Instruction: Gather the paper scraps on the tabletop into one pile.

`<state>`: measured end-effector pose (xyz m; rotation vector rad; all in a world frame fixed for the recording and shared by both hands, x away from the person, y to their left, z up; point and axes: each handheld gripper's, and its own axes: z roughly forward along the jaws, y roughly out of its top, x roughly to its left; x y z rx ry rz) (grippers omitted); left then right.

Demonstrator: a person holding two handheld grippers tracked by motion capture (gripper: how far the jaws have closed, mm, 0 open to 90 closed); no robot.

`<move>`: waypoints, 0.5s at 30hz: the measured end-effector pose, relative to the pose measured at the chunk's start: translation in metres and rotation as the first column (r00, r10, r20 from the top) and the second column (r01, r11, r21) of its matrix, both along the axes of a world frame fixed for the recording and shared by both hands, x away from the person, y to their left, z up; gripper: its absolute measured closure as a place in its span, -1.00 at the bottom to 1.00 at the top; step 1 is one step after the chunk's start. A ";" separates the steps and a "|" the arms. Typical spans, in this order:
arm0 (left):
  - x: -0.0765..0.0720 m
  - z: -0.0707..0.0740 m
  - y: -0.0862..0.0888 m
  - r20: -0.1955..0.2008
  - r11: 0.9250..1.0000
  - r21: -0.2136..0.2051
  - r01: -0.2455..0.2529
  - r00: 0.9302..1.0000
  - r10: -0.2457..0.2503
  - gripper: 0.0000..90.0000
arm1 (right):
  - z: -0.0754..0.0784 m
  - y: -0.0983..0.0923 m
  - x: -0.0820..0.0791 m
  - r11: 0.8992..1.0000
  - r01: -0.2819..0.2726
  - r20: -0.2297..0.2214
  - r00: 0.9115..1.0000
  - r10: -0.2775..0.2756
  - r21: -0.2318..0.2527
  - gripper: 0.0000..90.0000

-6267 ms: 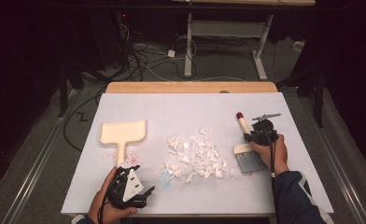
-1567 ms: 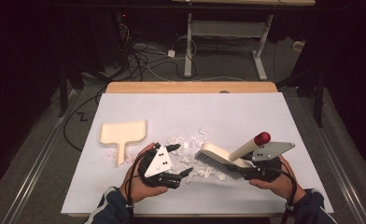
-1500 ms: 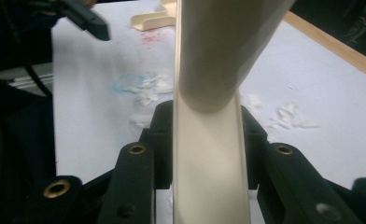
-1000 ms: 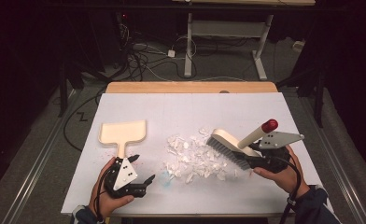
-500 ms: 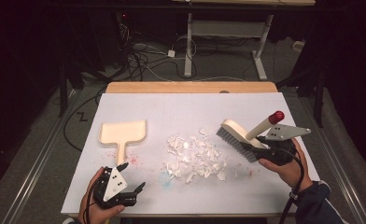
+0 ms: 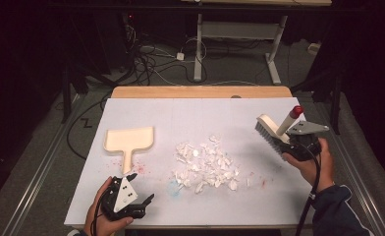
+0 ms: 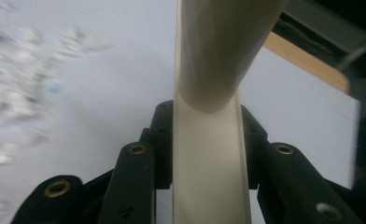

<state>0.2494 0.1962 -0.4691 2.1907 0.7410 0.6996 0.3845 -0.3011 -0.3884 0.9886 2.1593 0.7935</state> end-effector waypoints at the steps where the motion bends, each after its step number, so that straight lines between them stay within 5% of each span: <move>1: 0.000 0.000 0.000 0.000 1.000 0.003 0.005 1.000 -0.005 -0.62 | -0.003 0.000 0.002 0.998 0.027 0.008 1.000 -0.026 -0.057 0.50; 6: -0.001 0.000 -0.001 0.003 1.000 0.017 0.009 1.000 -0.009 -0.62 | -0.017 0.001 0.007 0.991 0.040 -0.026 0.999 -0.044 -0.128 0.50; 9: -0.002 0.000 -0.001 0.006 1.000 0.024 0.002 1.000 -0.002 -0.62 | -0.026 0.007 0.005 0.978 0.041 -0.031 0.998 -0.048 -0.204 0.50; 15: -0.002 0.001 -0.002 0.007 1.000 0.030 -0.001 1.000 0.001 -0.62 | -0.039 0.029 -0.001 0.966 -0.007 -0.042 0.999 -0.004 -0.258 0.50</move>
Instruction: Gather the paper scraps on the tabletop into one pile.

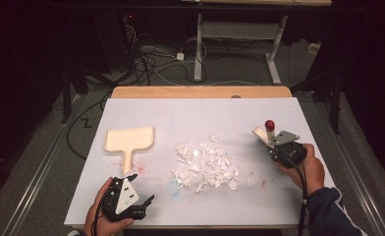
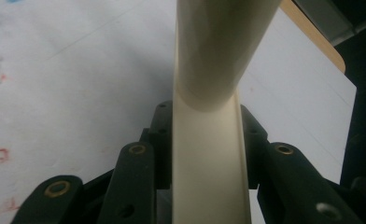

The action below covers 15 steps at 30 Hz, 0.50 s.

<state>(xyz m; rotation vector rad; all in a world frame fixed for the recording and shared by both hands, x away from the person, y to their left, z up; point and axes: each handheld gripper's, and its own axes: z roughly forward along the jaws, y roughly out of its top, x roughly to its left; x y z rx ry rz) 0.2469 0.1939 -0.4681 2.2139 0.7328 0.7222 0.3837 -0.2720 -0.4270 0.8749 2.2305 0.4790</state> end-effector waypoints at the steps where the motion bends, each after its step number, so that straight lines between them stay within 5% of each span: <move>1: 0.000 0.000 0.000 -0.001 1.000 0.004 0.001 1.000 -0.001 -0.62 | -0.002 0.003 -0.001 1.000 -0.010 -0.001 1.000 0.010 -0.002 0.50; 4: 0.000 -0.001 -0.001 -0.004 1.000 0.006 0.002 1.000 -0.002 -0.62 | -0.005 0.013 -0.004 0.998 -0.040 0.003 0.999 0.040 -0.038 0.50; 10: 0.001 -0.002 -0.001 -0.012 1.000 0.008 0.006 1.000 -0.006 -0.62 | -0.005 0.043 -0.020 0.990 -0.141 -0.024 0.990 0.141 0.010 0.50; 15: 0.001 -0.002 -0.002 -0.014 1.000 0.005 0.012 1.000 -0.012 -0.62 | -0.003 0.073 -0.039 0.962 -0.271 -0.046 0.961 0.272 0.033 0.50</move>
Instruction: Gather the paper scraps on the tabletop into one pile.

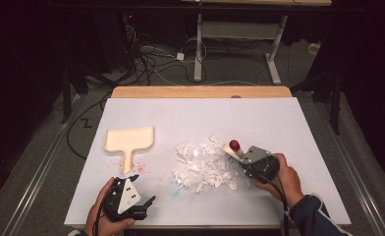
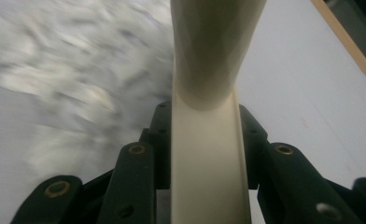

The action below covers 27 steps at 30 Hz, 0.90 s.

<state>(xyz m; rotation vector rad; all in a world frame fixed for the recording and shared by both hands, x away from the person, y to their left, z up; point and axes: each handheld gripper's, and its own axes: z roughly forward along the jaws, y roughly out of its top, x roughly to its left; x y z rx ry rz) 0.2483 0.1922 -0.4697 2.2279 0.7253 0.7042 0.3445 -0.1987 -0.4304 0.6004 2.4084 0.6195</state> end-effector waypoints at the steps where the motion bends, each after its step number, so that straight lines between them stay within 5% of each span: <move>1: 0.000 0.000 0.000 -0.001 1.000 -0.001 0.001 1.000 -0.001 -0.62 | 0.002 0.006 -0.005 1.000 -0.027 -0.011 1.000 0.027 0.012 0.50; 5: 0.000 0.000 0.000 -0.002 1.000 -0.002 0.001 1.000 -0.001 -0.62 | 0.009 0.017 -0.014 0.996 -0.092 0.005 0.996 0.092 0.004 0.51; 7: 0.000 0.000 0.000 -0.004 1.000 -0.004 0.002 1.000 -0.002 -0.62 | 0.018 0.016 -0.012 0.994 -0.096 -0.005 0.995 0.096 0.046 0.51; 12: 0.001 0.000 0.000 -0.010 1.000 -0.016 -0.002 1.000 0.002 -0.62 | 0.039 0.010 0.004 0.993 -0.069 0.042 0.997 0.065 0.098 0.51; 15: 0.002 -0.001 0.000 -0.013 1.000 -0.013 -0.002 1.000 0.002 -0.62 | 0.042 0.011 0.021 0.995 -0.054 0.084 0.995 0.047 0.084 0.51; 24: 0.003 -0.002 -0.001 -0.023 1.000 -0.011 -0.007 1.000 0.006 -0.62 | 0.017 0.022 0.091 0.996 0.063 0.107 0.992 -0.070 0.069 0.51; 27: 0.005 -0.003 0.000 -0.041 0.999 -0.029 -0.019 0.999 0.017 -0.62 | 0.004 0.030 0.103 0.996 0.079 0.105 0.991 -0.084 0.052 0.51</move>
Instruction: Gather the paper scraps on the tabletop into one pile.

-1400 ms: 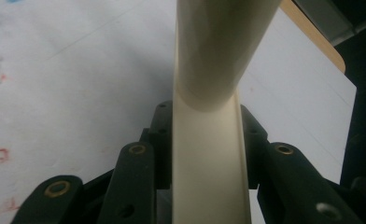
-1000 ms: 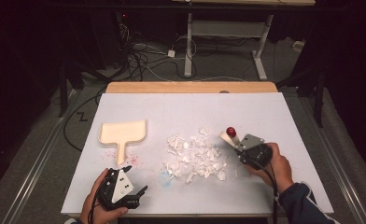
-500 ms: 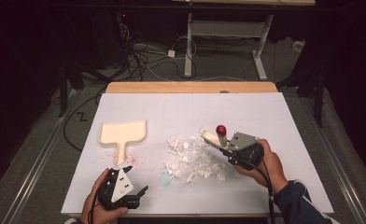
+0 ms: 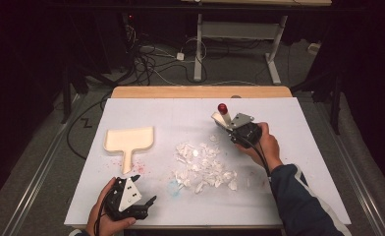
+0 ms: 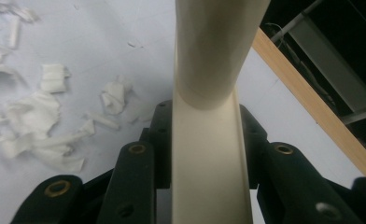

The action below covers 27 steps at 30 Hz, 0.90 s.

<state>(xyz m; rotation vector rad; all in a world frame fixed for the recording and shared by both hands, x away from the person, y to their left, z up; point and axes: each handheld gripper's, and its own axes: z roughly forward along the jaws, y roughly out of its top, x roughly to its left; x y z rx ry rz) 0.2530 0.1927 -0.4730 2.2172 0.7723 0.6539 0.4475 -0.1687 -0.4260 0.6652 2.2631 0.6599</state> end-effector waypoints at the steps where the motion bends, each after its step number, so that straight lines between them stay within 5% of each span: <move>1: 0.001 0.000 0.001 -0.005 1.000 -0.004 -0.004 1.000 0.004 -0.62 | -0.004 0.004 0.001 1.000 -0.008 -0.001 1.000 0.008 -0.005 0.51; 3: 0.002 0.000 0.003 -0.002 1.000 -0.009 -0.007 1.000 0.007 -0.62 | -0.007 0.010 -0.002 0.998 -0.049 -0.034 0.998 0.050 0.031 0.50; 8: 0.000 -0.001 0.003 -0.014 1.000 -0.002 -0.011 1.000 0.011 -0.62 | -0.009 0.021 -0.022 0.988 -0.156 -0.037 0.987 0.156 0.005 0.50; 14: -0.002 -0.001 0.002 -0.012 1.000 -0.001 -0.011 1.000 0.011 -0.62 | -0.005 0.020 -0.058 0.953 -0.297 -0.074 0.951 0.301 0.061 0.50; 20: -0.002 0.000 0.000 -0.011 1.000 0.008 0.000 1.000 0.000 -0.62 | -0.002 0.018 -0.090 0.916 -0.401 -0.075 0.913 0.402 0.025 0.50; 22: -0.002 0.000 -0.001 -0.009 1.000 0.009 0.000 1.000 0.000 -0.62 | 0.002 0.016 -0.094 0.913 -0.407 -0.067 0.910 0.408 0.033 0.50; 27: -0.001 -0.001 -0.002 -0.011 1.000 0.011 0.005 1.000 -0.005 -0.62 | 0.019 0.009 -0.082 0.925 -0.374 -0.016 0.927 0.376 0.065 0.50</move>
